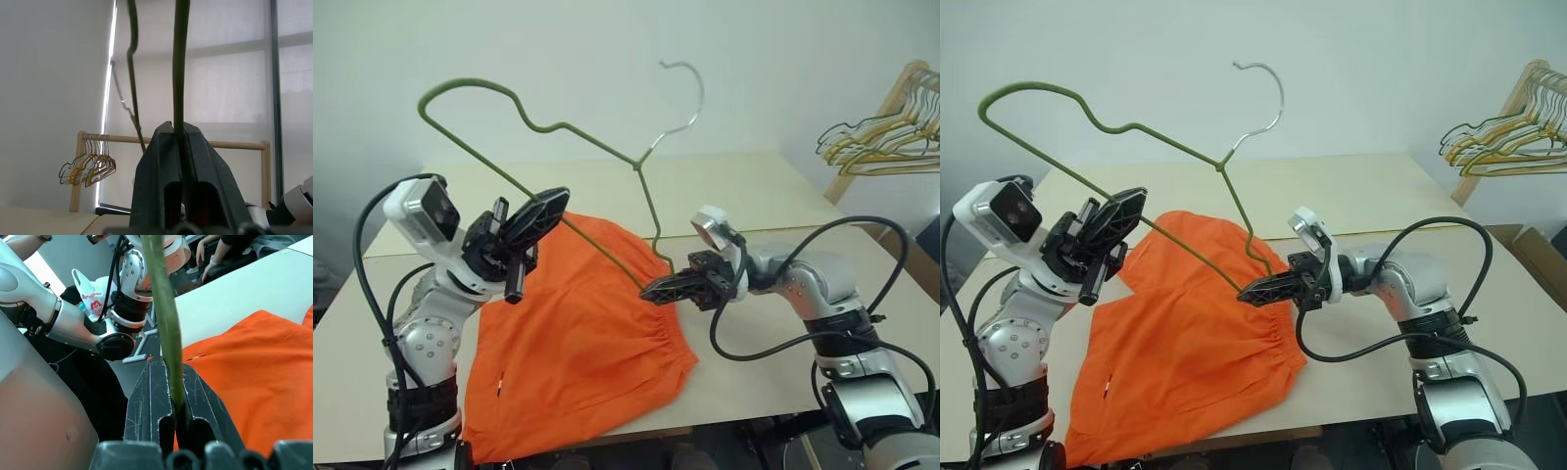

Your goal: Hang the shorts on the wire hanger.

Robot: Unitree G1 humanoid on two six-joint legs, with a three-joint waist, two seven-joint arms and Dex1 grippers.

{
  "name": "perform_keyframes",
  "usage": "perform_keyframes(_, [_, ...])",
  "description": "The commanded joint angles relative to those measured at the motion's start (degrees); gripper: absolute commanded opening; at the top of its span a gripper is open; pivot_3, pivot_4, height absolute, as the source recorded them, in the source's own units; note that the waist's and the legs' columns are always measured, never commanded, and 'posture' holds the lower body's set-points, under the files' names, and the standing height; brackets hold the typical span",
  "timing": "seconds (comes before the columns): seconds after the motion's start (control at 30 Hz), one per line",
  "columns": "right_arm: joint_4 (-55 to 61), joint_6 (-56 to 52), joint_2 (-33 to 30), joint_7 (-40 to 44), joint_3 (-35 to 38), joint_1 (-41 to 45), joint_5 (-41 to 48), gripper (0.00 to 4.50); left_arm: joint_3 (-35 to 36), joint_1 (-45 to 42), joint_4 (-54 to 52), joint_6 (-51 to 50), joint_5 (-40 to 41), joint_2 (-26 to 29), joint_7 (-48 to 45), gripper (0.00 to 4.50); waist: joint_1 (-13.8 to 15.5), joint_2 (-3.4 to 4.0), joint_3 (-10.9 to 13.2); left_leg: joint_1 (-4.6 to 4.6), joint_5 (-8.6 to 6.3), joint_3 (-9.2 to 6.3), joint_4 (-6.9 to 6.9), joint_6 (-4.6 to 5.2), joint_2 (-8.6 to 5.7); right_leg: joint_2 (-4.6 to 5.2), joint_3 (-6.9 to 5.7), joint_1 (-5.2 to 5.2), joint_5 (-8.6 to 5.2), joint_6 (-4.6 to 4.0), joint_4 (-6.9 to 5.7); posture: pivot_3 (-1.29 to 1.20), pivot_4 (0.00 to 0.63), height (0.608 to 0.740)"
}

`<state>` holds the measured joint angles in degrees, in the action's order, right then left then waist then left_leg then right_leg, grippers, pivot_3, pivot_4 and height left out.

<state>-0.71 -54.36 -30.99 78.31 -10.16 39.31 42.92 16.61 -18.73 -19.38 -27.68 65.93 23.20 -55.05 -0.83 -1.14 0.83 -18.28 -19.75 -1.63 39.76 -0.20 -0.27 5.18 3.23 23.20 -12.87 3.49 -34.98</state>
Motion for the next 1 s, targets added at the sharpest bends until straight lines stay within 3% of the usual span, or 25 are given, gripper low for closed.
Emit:
perform_keyframes(0.03, [0.4,0.5,0.2,-1.8,3.5,0.5,1.2,0.00,-1.7,-0.3,-0.4,0.2,-1.8,0.3,-0.5,1.09,0.0,0.00,0.0,0.00,0.00,0.00,0.00,0.00,0.00,-0.01,0.00,0.00,0.00,0.00,0.00,0.02,0.000,0.740])
perform_keyframes(0.23, [2.1,-0.8,0.7,-7.6,9.5,-0.5,4.3,0.00,-7.4,3.2,1.5,-2.3,-11.6,5.3,0.8,3.03,0.0,0.01,0.0,-0.01,0.00,0.03,-0.02,-0.01,-0.02,0.00,0.00,0.01,0.00,0.00,0.00,0.01,0.000,0.740])
perform_keyframes(0.37, [5.8,-5.8,-4.7,-11.0,14.5,-4.4,6.8,0.00,-12.9,6.8,0.6,-0.2,-21.1,9.5,-1.1,4.32,0.2,0.04,0.0,-0.01,-0.02,0.00,-0.04,0.03,-0.02,-0.01,-0.04,-0.01,0.00,0.00,0.01,0.01,0.000,0.740])
perform_keyframes(0.4, [6.6,-8.3,-7.0,-12.3,15.9,-6.3,7.5,0.00,-13.7,7.4,-0.1,0.7,-23.3,10.4,-1.0,4.45,0.3,0.04,0.0,-0.06,-0.02,0.00,-0.05,0.03,-0.02,0.00,-0.04,0.00,0.00,0.00,0.01,0.01,0.000,0.740])
perform_keyframes(0.67, [9.7,-20.5,-26.0,-13.8,22.3,-24.5,9.1,0.00,-13.8,11.4,-5.9,3.6,-29.3,18.3,-4.8,4.45,0.5,0.18,0.1,-0.08,-0.17,0.14,-0.02,0.30,0.03,-0.01,0.01,-0.03,-0.02,-0.01,0.08,-0.03,0.000,0.740])
perform_keyframes(0.83, [6.4,-22.5,-39.0,-0.9,18.9,-36.7,10.0,0.00,-14.5,13.1,-7.5,4.6,-31.6,22.6,-7.6,4.45,-0.3,0.24,0.2,0.03,-0.30,0.27,-0.02,0.54,0.09,-0.10,0.13,-0.16,-0.07,0.00,0.09,-0.05,0.000,0.740])
perform_keyframes(1.0, [-1.0,-20.6,-42.4,2.9,13.0,-36.6,6.0,0.00,-14.5,12.6,-8.4,3.5,-30.7,22.9,-8.2,4.45,-1.2,0.15,0.2,0.22,-0.40,0.43,0.02,0.71,0.14,-0.15,0.25,-0.62,-0.11,0.07,0.16,-0.05,0.000,0.740])
